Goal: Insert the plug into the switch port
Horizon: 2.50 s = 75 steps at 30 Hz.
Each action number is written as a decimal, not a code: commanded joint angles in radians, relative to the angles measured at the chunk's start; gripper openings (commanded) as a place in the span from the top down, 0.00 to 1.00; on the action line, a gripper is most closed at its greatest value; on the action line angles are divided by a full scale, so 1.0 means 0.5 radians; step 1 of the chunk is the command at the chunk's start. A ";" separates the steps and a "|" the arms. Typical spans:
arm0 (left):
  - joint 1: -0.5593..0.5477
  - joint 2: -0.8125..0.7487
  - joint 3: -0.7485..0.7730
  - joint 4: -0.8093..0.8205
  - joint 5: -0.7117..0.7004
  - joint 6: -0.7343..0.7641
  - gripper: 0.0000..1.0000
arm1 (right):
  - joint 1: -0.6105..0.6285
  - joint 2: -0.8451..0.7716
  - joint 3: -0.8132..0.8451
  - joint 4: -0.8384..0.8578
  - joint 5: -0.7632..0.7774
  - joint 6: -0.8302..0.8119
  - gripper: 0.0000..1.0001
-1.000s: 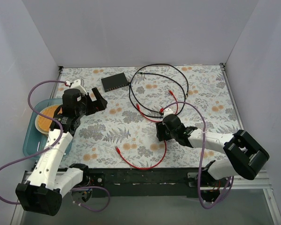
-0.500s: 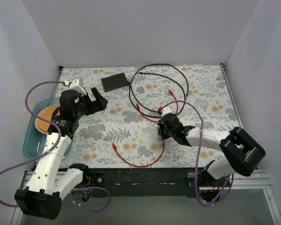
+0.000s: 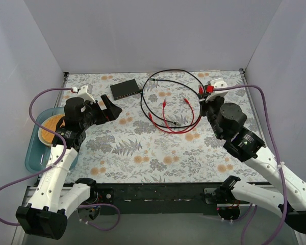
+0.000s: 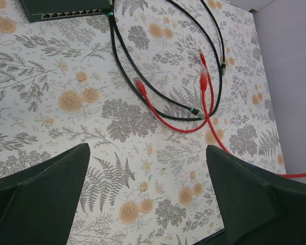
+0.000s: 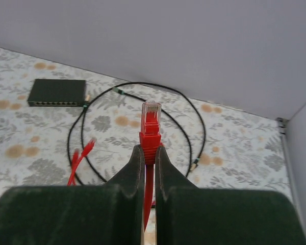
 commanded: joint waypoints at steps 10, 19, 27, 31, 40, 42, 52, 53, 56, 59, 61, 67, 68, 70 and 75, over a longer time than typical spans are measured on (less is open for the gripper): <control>-0.063 -0.106 -0.298 0.465 0.524 -0.329 0.02 | 0.084 0.643 -0.365 -0.059 -0.732 -0.172 0.99; -0.502 0.047 -0.489 0.744 0.356 -0.495 0.42 | 0.266 0.795 -0.415 0.364 -1.297 0.009 0.99; -0.701 0.235 -0.467 0.824 0.230 -0.526 0.46 | 0.299 0.791 -0.384 0.392 -1.340 0.070 0.99; -0.809 0.342 -0.443 0.821 0.120 -0.501 0.46 | 0.303 0.767 -0.381 0.395 -1.334 0.092 0.99; -0.956 0.502 -0.397 0.797 0.028 -0.461 0.52 | 0.303 0.693 -0.387 0.383 -1.257 0.095 0.99; -0.975 0.514 -0.388 0.800 0.012 -0.464 0.57 | 0.303 0.681 -0.393 0.398 -1.263 0.101 0.99; -1.024 0.554 -0.397 0.876 -0.043 -0.532 0.85 | 0.303 0.647 -0.424 0.438 -1.355 0.119 0.99; -1.030 0.560 -0.394 0.883 -0.040 -0.538 0.89 | 0.303 0.644 -0.433 0.444 -1.358 0.119 0.99; -1.042 0.578 -0.391 0.883 -0.061 -0.547 1.00 | 0.303 0.629 -0.442 0.441 -1.337 0.137 0.99; -1.045 0.545 -0.406 0.889 -0.089 -0.568 1.00 | 0.306 0.571 -0.473 0.432 -1.218 0.238 0.68; -1.045 0.508 -0.418 0.886 -0.113 -0.590 1.00 | 0.299 0.491 -0.512 0.417 -1.037 0.303 0.45; -1.045 0.397 -0.446 0.932 -0.120 -0.624 1.00 | 0.287 0.282 -0.730 0.643 -1.036 0.371 0.36; -1.045 0.391 -0.446 0.941 -0.114 -0.636 1.00 | 0.287 0.273 -0.743 0.683 -1.054 0.374 0.36; -1.045 0.373 -0.458 0.959 -0.074 -0.645 1.00 | 0.284 0.273 -0.767 0.708 -1.082 0.371 0.37; -1.045 0.336 -0.486 1.064 -0.025 -0.673 1.00 | 0.287 0.322 -0.786 0.812 -1.196 0.377 0.49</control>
